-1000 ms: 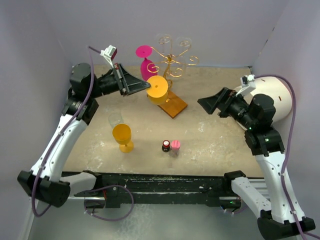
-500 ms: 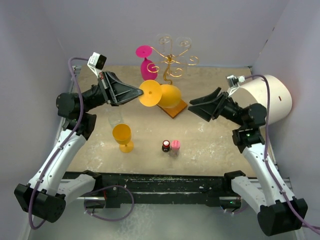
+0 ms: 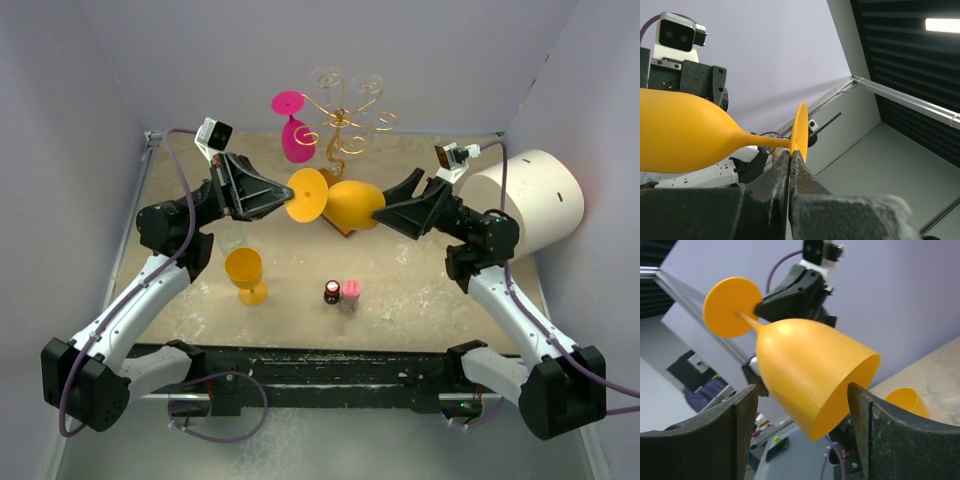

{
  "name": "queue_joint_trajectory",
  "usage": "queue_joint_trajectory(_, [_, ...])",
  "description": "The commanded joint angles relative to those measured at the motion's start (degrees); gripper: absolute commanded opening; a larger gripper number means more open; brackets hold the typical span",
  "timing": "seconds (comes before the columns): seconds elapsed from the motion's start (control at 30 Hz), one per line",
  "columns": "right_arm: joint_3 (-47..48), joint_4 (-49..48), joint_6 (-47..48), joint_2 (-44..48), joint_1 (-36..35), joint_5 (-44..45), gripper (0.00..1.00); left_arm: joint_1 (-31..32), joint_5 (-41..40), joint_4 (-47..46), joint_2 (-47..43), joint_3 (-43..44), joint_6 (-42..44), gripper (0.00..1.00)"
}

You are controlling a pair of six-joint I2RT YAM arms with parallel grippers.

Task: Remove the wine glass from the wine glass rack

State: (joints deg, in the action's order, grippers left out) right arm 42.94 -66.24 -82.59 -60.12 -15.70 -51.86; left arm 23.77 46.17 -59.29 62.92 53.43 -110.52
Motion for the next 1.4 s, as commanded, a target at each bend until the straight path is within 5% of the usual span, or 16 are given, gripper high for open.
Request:
queue_joint_trajectory(0.0, [-2.07,-24.41,-13.77,-2.24,-0.73,1.96,0.70,0.58,-3.96,-9.50,0.51,-1.04,-2.64,0.00])
queue_joint_trajectory(0.13, [-3.75,-32.54,-21.20,-3.12,-0.73,4.20,0.62,0.63,-5.36,-15.23,2.32,-2.34,-4.94,0.00])
queue_joint_trajectory(0.53, [-2.20,-27.21,-16.34,2.30,-0.73,8.02,0.15,0.58,-8.16,-20.18,4.31,-7.69,-6.50,0.03])
queue_joint_trajectory(0.67, [-2.27,-26.09,-14.98,3.60,-0.73,9.71,0.00,0.60,-8.69,-16.82,2.22,-9.86,-2.60,0.56])
queue_joint_trajectory(0.8, [-2.28,-17.71,-9.60,7.02,-0.73,8.93,0.00,0.56,-7.93,-2.86,-3.21,-10.56,7.52,0.88])
queue_joint_trajectory(0.87, [-2.37,-9.28,-5.22,9.88,-0.73,9.09,0.00,-0.06,-6.09,7.03,-6.15,-9.10,14.57,0.99])
queue_joint_trajectory(1.13, [5.32,59.86,18.87,23.26,-0.73,27.75,0.00,-2.21,-6.90,45.50,-12.95,-1.40,43.21,0.99])
queue_joint_trajectory(1.23, [8.52,75.94,24.07,25.09,-0.73,32.70,0.00,-2.20,-11.46,67.01,-11.50,8.90,56.49,0.99])
queue_joint_trajectory(1.37, [11.46,93.83,26.61,25.47,-0.73,38.64,0.00,-2.22,-17.84,76.24,-11.26,14.13,64.61,0.99])
